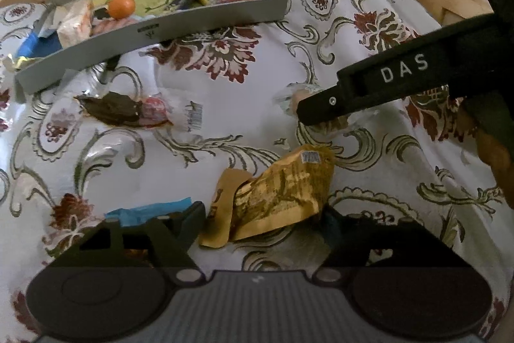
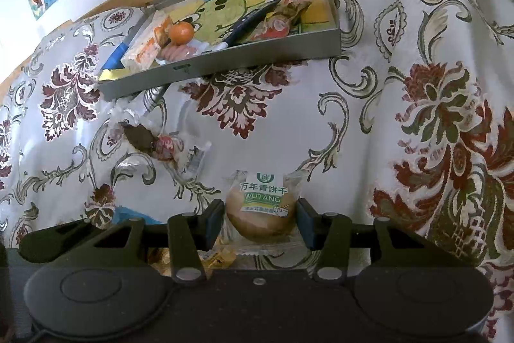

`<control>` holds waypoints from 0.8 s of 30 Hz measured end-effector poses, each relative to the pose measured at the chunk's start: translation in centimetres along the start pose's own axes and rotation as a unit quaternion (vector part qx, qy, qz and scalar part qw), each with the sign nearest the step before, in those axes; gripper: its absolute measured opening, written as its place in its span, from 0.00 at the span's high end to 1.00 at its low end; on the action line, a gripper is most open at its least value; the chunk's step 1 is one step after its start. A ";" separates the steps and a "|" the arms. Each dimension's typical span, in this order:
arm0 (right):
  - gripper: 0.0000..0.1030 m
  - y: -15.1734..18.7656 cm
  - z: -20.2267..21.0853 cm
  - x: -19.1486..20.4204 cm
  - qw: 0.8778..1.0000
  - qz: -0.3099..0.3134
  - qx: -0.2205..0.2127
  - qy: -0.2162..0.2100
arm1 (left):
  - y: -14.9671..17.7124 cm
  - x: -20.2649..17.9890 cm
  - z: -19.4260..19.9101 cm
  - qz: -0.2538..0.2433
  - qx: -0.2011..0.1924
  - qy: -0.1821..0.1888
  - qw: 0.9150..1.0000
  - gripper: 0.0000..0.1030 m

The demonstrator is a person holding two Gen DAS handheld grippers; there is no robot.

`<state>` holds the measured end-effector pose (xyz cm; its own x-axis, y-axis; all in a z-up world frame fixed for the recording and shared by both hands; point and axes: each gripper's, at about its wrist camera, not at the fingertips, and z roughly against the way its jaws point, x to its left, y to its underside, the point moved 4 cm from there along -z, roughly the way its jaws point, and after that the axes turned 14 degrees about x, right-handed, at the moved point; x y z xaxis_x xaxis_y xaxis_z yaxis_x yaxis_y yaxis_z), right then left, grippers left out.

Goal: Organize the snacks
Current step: 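Grasp and lift the gold packet with left tool while right tool holds the biscuit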

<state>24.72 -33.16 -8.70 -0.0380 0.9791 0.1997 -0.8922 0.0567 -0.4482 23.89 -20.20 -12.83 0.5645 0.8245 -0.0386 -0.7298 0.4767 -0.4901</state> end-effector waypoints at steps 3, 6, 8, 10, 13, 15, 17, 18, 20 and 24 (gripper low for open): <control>0.51 0.0 0.0 0.0 1.000 0.000 -0.001 0.000 | 0.6 0.3 0.6 0.005 -0.008 -0.007 1.000 0.36; 0.50 0.1 0.0 0.2 1.000 0.002 0.000 -0.001 | 1.4 0.7 1.0 0.018 -0.017 -0.010 1.000 0.37; 0.50 0.1 -0.1 0.4 1.000 0.006 0.002 0.002 | 1.7 0.8 1.2 0.019 -0.024 -0.022 0.999 0.41; 0.50 0.2 -0.1 0.6 1.000 0.010 0.003 0.003 | 1.6 0.9 1.3 0.017 -0.029 -0.035 0.999 0.48; 0.50 0.2 0.0 0.5 1.000 0.010 0.001 0.003 | 1.3 1.2 1.5 0.021 -0.033 -0.045 0.998 0.59; 0.50 0.2 0.0 0.4 1.000 0.007 0.000 0.003 | 1.3 1.4 1.4 0.022 -0.035 -0.049 0.998 0.60; 0.50 0.2 0.0 0.4 1.000 0.005 -0.001 0.003 | 1.3 1.6 1.4 0.024 -0.037 -0.055 0.998 0.65; 0.50 0.2 0.0 0.4 1.000 0.006 -0.001 0.003 | 1.3 1.7 1.5 0.027 -0.039 -0.058 0.997 0.69; 0.50 0.2 0.0 0.4 1.000 0.007 -0.002 0.002 | 1.4 1.9 1.5 0.033 -0.036 -0.058 0.997 0.84; 0.50 0.2 0.1 0.7 1.000 0.013 -0.006 -0.001 | 1.5 2.3 1.6 0.048 -0.038 -0.055 0.997 0.89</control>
<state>24.49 -32.47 -8.61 -0.0625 0.9800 0.1887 -0.8850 0.0330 -0.4644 23.47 -17.14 -12.27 0.4449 0.8956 0.0055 -0.7449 0.3734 -0.5529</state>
